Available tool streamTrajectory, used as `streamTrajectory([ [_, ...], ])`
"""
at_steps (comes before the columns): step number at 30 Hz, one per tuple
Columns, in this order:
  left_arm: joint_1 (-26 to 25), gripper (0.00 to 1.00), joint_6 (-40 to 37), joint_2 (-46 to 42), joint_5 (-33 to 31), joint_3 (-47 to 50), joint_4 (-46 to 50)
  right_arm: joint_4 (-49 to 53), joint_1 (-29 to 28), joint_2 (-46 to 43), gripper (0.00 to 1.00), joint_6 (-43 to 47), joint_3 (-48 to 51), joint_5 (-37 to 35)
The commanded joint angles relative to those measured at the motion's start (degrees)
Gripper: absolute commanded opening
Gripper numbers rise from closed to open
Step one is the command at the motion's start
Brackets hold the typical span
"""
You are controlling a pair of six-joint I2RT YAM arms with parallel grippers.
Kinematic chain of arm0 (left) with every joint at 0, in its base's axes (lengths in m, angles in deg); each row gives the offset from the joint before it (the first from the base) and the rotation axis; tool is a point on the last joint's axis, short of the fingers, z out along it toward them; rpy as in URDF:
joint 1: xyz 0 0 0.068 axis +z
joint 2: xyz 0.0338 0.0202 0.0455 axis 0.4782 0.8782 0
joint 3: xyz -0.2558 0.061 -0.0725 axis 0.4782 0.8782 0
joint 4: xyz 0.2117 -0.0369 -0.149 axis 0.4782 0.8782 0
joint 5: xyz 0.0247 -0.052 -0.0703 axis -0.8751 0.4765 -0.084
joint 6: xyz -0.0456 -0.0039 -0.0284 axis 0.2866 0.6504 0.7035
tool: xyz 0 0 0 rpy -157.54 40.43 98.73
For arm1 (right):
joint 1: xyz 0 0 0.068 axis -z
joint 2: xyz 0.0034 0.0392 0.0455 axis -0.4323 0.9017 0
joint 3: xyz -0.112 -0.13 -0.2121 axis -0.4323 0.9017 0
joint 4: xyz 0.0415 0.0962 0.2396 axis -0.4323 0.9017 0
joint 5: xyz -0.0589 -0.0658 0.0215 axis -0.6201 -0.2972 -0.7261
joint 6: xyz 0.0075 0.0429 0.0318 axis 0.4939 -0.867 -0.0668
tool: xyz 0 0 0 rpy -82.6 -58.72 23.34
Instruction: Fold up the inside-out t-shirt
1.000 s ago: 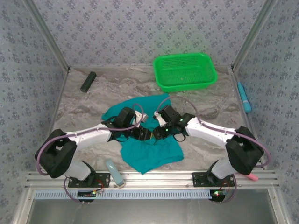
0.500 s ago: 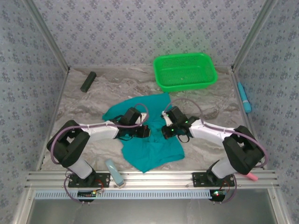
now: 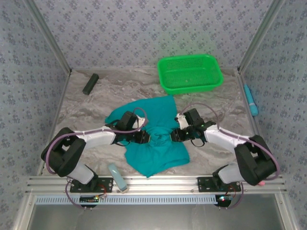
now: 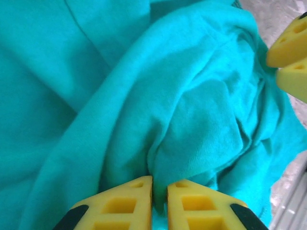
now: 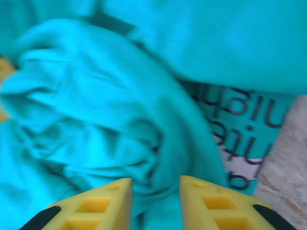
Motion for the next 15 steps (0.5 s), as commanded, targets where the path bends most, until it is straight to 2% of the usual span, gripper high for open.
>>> streamTrajectory([
  [1,0.18,0.15,3.48,-1.32,5.75,1.3,-4.83,6.58,-3.35,-2.63,0.35,2.53,-6.22,-3.73],
  [4,0.32,0.15,4.72,-2.2,6.13,2.43,-6.0,6.7,-7.56,-0.5,0.36,-1.13,-8.45,-6.44],
  [11,1.9,0.14,7.91,-3.43,5.12,4.87,-8.65,6.58,-16.29,6.34,0.43,-10.51,-9.95,-19.61],
  [15,1.94,0.15,8.69,-2.82,5.89,5.22,-10.46,4.83,-18.03,9.77,0.38,-11.84,-10.61,-20.96],
])
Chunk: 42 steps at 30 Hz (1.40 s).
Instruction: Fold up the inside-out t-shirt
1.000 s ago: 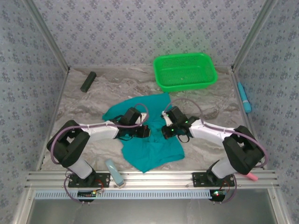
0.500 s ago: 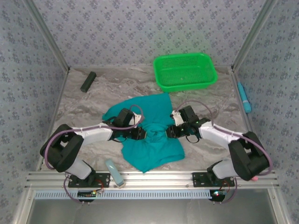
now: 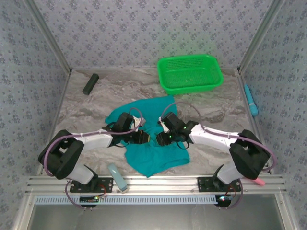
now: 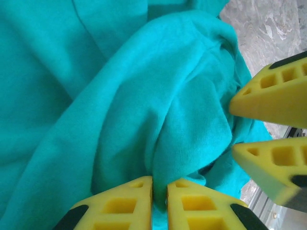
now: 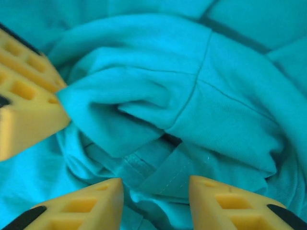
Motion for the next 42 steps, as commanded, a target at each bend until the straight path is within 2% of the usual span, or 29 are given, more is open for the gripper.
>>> streamTrajectory([
  [1,0.34,0.16,1.72,-0.36,2.47,0.31,-3.53,0.88,-0.94,2.82,0.34,-3.19,-1.92,-5.64],
  [4,0.37,0.17,2.23,0.52,3.97,0.25,-4.77,0.67,-1.09,4.41,0.17,-3.9,-3.05,-9.15],
  [7,0.6,0.17,3.35,0.56,3.98,0.56,-5.96,-0.49,-1.14,3.27,0.0,-3.34,-3.34,-7.69],
  [9,0.92,0.2,3.83,0.2,3.95,0.58,-6.17,-0.28,-1.36,0.39,0.0,-1.47,-3.29,-4.44],
  [13,1.66,0.33,3.93,-1.35,2.23,0.0,-4.34,2.23,-2.05,-9.43,0.0,1.1,-0.4,-2.58],
  [17,2.06,0.36,3.49,-2.56,1.16,-0.71,-2.12,2.23,-3.82,-20.11,0.0,1.48,8.11,2.11],
  [20,2.15,0.39,3.23,-3.17,1.36,-0.84,-1.83,0.7,-6.39,-23.51,0.0,-3.01,17.2,-1.02],
  [21,2.18,0.4,3.14,-3.21,1.67,-0.89,-1.79,0.71,-6.56,-23.44,0.0,-7.33,19.9,-3.45],
  [22,2.19,0.4,3.15,-3.21,1.81,-1.01,-1.65,1.39,-6.14,-23.04,0.07,-11.2,21.72,-5.2],
  [23,2.09,0.4,3.09,-3.28,1.87,-1.18,-1.23,1.29,-4.94,-22.22,0.15,-13.55,23.21,-4.08],
  [25,1.95,0.4,3.11,-3.52,2.25,-1.29,-0.59,2.92,-3.5,-20.92,0.15,-16.54,23.36,-0.68],
  [28,1.47,0.4,1.65,-4.57,2.32,-2.1,2.02,12.99,-2.39,-21.68,0.12,-14.51,16.85,-3.73],
  [30,-0.03,0.4,-1.46,-5.51,2.67,-3.51,5.03,15.94,-0.77,-22.83,0.12,-12.16,12.63,-4.38],
  [31,-0.91,0.4,-3.16,-5.89,2.18,-4.38,6.76,15.95,0.22,-22.96,0.15,-9.77,10.79,-2.37],
  [34,-2.19,0.41,-4.17,-6.1,0.88,-5.49,8.24,11.32,0.93,-21.68,0.41,-7.39,8.24,4.94],
  [35,-2.19,0.41,-3.74,-5.94,0.43,-5.5,8.01,10.0,0.95,-20.47,0.43,-7.73,7.7,5.63],
  [39,-2.38,0.42,-2.27,-4.55,-0.83,-5.33,5.9,6.08,-0.42,-12.98,0.44,-7.51,4.3,4.83],
  [42,-2.34,0.43,-2.13,-2.99,-3.66,-6.48,6.29,4.84,-2.68,-8.82,0.44,-7.85,2.95,-0.16],
])
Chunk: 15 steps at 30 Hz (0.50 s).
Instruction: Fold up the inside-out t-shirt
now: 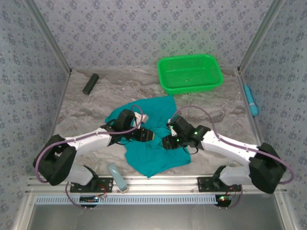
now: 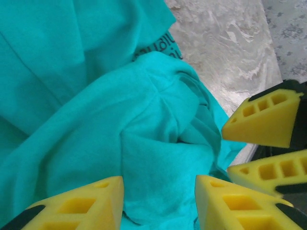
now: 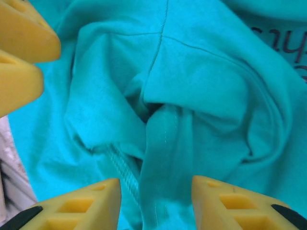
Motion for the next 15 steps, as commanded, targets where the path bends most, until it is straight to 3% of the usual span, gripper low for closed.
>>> streamTrajectory([
  [1,0.21,0.43,-0.48,1.88,-3.86,-2.49,1.16,-1.05,-2.3,4.1,0.43,1.04,-2.22,-4.53],
  [3,0.73,0.43,-0.22,3.14,-5.32,-3.15,1.03,-0.79,-3.08,6.92,0.36,1.65,-3.38,-8.04],
  [5,1.2,0.43,-0.17,4.75,-5.87,-3.89,0.65,-0.42,-3.54,7.75,0.05,1.18,-4.24,-11.53],
  [6,1.4,0.43,-0.26,5.61,-6.4,-4.3,0.65,0.12,-3.5,6.9,0.0,0.82,-4.55,-12.84],
  [9,2.17,0.42,-0.28,8.57,-8.79,-5.42,-0.2,0.59,-2.98,1.3,0.0,3.59,-4.59,-11.48],
  [13,2.27,0.34,1.94,14.85,-14.08,-7.89,-3.29,-1.38,7.86,-6.74,0.0,5.32,-3.25,10.14],
  [15,1.93,0.32,2.28,17.69,-14.42,-8.87,-5.91,-3.4,10.41,-9.81,0.0,7.4,1.51,13.99],
])
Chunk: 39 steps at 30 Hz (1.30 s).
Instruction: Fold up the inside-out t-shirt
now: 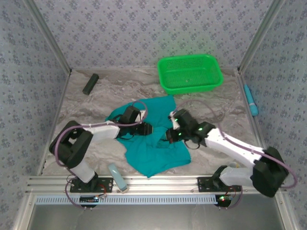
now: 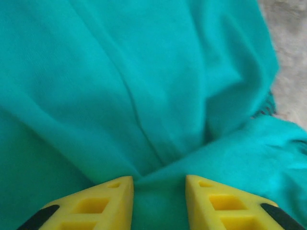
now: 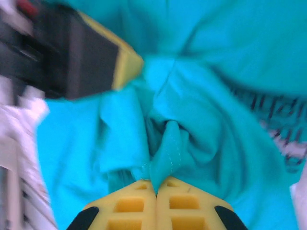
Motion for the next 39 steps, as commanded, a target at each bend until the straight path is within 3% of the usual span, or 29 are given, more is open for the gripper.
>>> streamTrajectory([
  [1,-0.47,0.32,1.16,4.17,-3.7,-2.7,-3.99,-1.72,3.12,-4.51,0.0,3.28,7.3,7.72],
  [3,-0.57,0.3,0.89,5.76,-4.42,-3.55,-2.98,0.42,6.12,-3.69,0.0,-0.46,13.71,1.73],
  [5,-0.53,0.3,-0.11,5.86,-5.47,-3.19,-1.91,2.91,10.47,-0.47,0.07,0.03,15.82,6.98],
  [8,-0.43,0.3,-1.97,4.24,-6.15,-2.21,-0.29,8.32,8.59,-2.8,0.16,0.05,13.6,1.31],
  [11,-0.37,0.31,-4.92,1.36,-6.24,-2.04,2.44,14.33,8.42,-8.13,0.3,1.01,8.44,-3.38],
  [13,-0.24,0.32,-6.19,-0.71,-6.16,-2.25,4.36,15.99,8.46,-9.87,0.33,2.36,5.59,-4.92],
  [20,-0.6,0.34,-7.94,-5.75,-2.86,-3.24,7.62,15.71,4.63,-7.93,0.38,-0.9,1.6,-3.6],
  [24,-2.65,0.35,-9.51,-6.72,0.64,-3.83,8.03,12.65,0.62,-6.29,0.4,-4.25,4.0,0.74],
  [26,-4.17,0.35,-11.05,-6.13,2.07,-5.02,9.07,12.68,-1.12,-5.43,0.42,-1.69,5.09,0.48],
  [30,-8.62,0.35,-16.29,-2.63,-2.19,-10.07,16.76,9.25,-1.18,-1.41,0.42,6.15,5.52,1.54],
  [34,-8.63,0.34,-13.9,0.75,-0.98,-11.78,16.03,3.91,-1.56,3.71,0.43,9.65,4.84,1.56],
  [39,-8.15,0.31,-13.52,3.37,-4.48,-13.38,16.91,1.86,-2.43,8.18,0.42,13.88,4.46,-1.37],
])
